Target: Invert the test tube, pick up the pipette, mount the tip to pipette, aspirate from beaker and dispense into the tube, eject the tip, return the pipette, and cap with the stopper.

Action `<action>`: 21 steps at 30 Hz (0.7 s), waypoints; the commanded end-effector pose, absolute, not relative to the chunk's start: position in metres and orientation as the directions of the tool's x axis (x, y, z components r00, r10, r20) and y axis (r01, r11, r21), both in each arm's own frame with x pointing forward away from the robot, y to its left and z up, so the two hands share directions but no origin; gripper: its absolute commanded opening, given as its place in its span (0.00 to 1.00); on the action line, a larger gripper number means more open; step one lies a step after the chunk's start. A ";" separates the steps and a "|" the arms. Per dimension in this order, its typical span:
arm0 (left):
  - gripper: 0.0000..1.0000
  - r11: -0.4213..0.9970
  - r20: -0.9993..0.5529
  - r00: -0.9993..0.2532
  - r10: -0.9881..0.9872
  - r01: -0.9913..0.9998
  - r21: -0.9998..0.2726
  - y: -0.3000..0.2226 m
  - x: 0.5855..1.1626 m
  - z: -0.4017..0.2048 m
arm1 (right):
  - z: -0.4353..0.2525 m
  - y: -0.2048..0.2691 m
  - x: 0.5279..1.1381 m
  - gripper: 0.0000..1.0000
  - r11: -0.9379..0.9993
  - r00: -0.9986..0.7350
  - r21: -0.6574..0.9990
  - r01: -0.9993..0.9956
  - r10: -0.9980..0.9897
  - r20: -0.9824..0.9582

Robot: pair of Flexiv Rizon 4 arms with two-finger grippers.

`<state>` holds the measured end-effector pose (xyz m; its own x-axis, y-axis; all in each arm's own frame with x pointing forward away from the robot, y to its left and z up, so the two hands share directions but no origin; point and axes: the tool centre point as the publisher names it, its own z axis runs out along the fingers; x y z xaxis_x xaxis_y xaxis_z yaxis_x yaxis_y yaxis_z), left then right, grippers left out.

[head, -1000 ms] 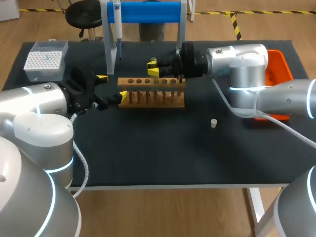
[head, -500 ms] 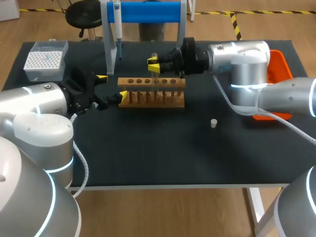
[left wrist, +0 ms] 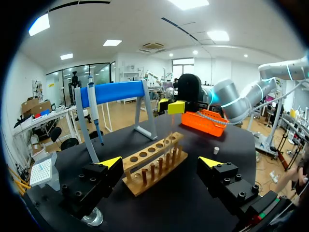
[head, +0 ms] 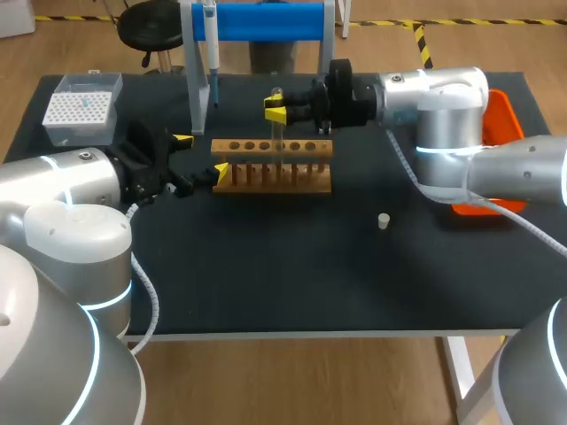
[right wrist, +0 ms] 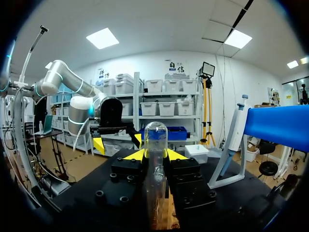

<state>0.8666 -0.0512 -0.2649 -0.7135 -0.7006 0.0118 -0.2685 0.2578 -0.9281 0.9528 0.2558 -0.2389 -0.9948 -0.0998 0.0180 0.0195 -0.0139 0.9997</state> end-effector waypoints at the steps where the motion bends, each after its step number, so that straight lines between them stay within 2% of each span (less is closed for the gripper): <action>1: 1.00 0.257 0.012 -0.713 -0.701 -0.268 -0.929 -0.052 0.867 -0.265 | -0.230 0.251 0.949 0.00 -0.012 -0.996 1.000 0.020 -0.086 0.019; 21: 1.00 0.257 0.012 -0.713 -0.701 -0.268 -0.929 -0.052 0.867 -0.265 | -0.201 0.242 0.932 0.00 -0.018 -0.997 1.000 0.001 -0.073 0.000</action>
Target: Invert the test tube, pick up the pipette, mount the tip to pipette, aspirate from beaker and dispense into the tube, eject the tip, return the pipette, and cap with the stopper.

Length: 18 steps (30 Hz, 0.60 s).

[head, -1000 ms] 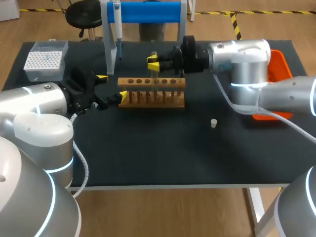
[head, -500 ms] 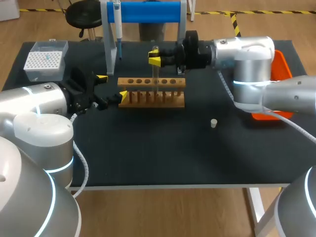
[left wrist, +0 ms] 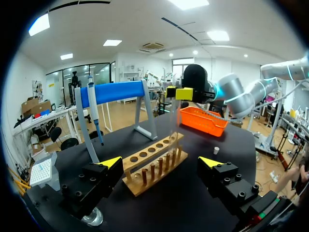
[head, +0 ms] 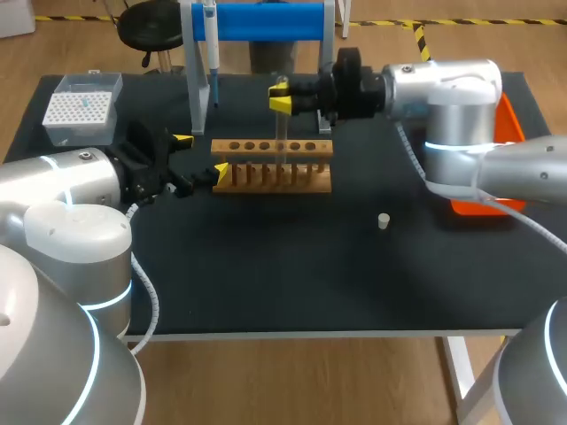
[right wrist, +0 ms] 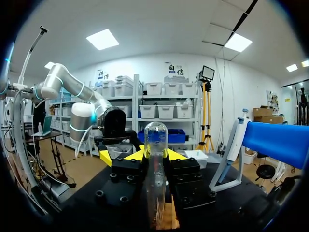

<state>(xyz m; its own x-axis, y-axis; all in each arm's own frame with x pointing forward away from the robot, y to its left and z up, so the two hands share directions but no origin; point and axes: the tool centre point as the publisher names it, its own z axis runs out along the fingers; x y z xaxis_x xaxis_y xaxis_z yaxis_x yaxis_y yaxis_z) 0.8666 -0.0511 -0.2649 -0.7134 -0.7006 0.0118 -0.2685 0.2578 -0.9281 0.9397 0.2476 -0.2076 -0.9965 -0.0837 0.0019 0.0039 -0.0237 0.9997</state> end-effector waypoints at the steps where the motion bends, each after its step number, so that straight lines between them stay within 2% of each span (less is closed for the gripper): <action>1: 1.00 0.257 0.012 -0.713 -0.701 -0.268 -0.929 -0.052 0.867 -0.265 | -0.199 0.240 0.930 0.00 -0.019 -0.997 1.000 -0.001 -0.073 -0.002; 18: 1.00 0.257 0.012 -0.713 -0.701 -0.268 -0.929 -0.052 0.867 -0.265 | -0.192 0.235 0.925 0.00 -0.011 -0.998 1.000 0.005 -0.059 0.004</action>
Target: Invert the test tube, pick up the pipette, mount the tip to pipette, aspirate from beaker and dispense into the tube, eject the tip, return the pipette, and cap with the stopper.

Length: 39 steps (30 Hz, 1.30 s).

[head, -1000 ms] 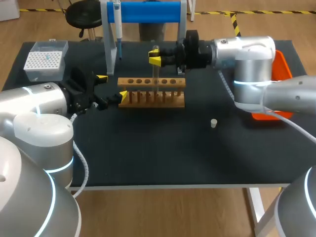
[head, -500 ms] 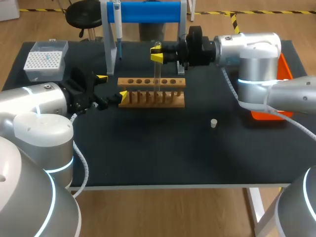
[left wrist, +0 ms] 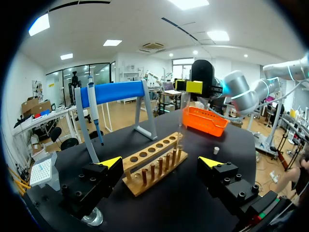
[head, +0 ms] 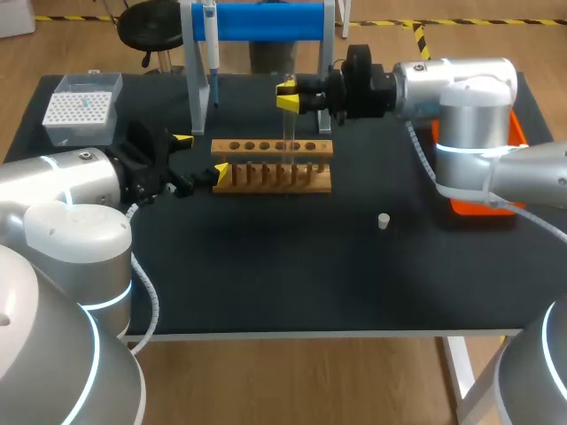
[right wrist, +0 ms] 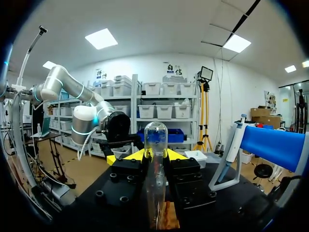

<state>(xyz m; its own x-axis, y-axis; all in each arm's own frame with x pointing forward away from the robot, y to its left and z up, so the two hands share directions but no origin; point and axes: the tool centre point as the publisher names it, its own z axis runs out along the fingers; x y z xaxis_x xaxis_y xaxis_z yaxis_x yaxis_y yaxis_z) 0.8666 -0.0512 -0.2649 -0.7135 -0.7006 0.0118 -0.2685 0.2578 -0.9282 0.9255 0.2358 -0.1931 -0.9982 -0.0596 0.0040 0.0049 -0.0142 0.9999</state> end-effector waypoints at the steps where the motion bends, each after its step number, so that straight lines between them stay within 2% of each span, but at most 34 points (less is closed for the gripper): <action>1: 1.00 0.257 0.012 -0.713 -0.701 -0.268 -0.929 -0.052 0.867 -0.265 | -0.192 0.235 0.925 0.00 -0.011 -0.998 1.000 0.005 -0.059 0.004; 7: 1.00 0.257 0.012 -0.713 -0.701 -0.268 -0.929 -0.052 0.867 -0.265 | -0.192 0.235 0.925 0.00 -0.011 -0.998 1.000 0.005 -0.059 0.004; 18: 1.00 0.257 0.012 -0.713 -0.701 -0.268 -0.929 -0.052 0.867 -0.265 | -0.191 0.222 0.924 0.00 0.055 -0.930 0.930 0.364 -0.037 0.366; 26: 1.00 0.257 0.012 -0.713 -0.701 -0.268 -0.929 -0.052 0.867 -0.265 | -0.195 0.217 0.934 0.00 0.035 -0.702 0.701 0.712 -0.008 0.712; 32: 1.00 0.257 0.012 -0.713 -0.701 -0.268 -0.929 -0.052 0.867 -0.265 | -0.199 0.216 0.934 0.00 0.014 -0.504 0.504 0.864 0.007 0.864; 39: 1.00 0.257 0.012 -0.713 -0.701 -0.268 -0.929 -0.052 0.867 -0.265 | -0.204 0.217 0.934 0.00 0.025 -0.295 0.295 0.955 0.022 0.955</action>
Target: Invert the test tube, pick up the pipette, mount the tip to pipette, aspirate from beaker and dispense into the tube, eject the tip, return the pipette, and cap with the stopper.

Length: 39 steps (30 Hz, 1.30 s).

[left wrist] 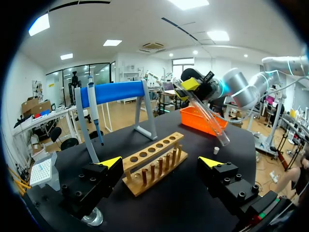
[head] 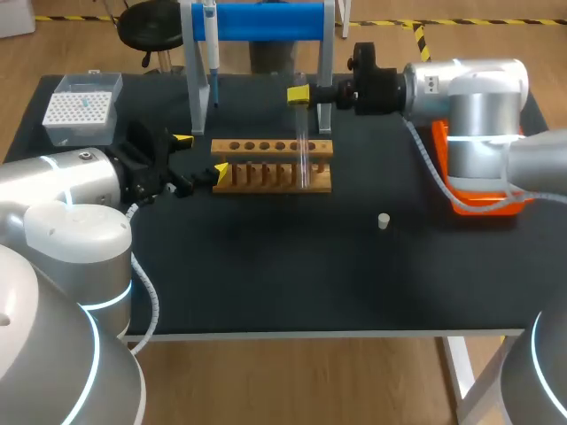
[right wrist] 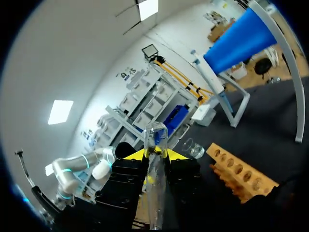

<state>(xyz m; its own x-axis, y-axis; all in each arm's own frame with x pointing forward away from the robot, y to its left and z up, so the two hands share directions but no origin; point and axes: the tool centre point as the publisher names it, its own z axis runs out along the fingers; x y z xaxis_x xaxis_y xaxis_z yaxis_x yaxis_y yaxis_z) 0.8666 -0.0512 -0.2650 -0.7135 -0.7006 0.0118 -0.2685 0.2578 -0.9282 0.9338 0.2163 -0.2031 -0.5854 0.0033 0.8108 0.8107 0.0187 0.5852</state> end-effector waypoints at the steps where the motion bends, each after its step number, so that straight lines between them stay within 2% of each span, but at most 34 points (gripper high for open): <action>1: 1.00 0.257 0.012 -0.713 -0.701 -0.268 -0.929 -0.052 0.867 -0.265 | -0.204 0.216 0.934 0.00 0.033 -0.276 0.275 0.961 0.029 0.961; 8: 1.00 0.257 0.012 -0.713 -0.701 -0.268 -0.929 -0.052 0.867 -0.265 | -0.206 0.215 0.929 0.00 0.049 -0.173 0.171 0.984 0.048 0.984; 39: 1.00 0.257 0.012 -0.713 -0.701 -0.268 -0.929 -0.052 0.867 -0.265 | -0.216 0.209 0.900 0.00 0.146 0.047 -0.041 0.989 -0.042 0.998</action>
<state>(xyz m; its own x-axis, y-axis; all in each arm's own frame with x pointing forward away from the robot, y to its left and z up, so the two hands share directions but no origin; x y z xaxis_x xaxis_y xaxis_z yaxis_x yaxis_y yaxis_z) 0.8667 -0.0512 -0.2650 -0.7135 -0.7006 0.0117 -0.2684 0.2578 -0.9282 0.8950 0.2093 -0.2144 0.0476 -0.0408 0.9980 0.9909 0.1277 -0.0421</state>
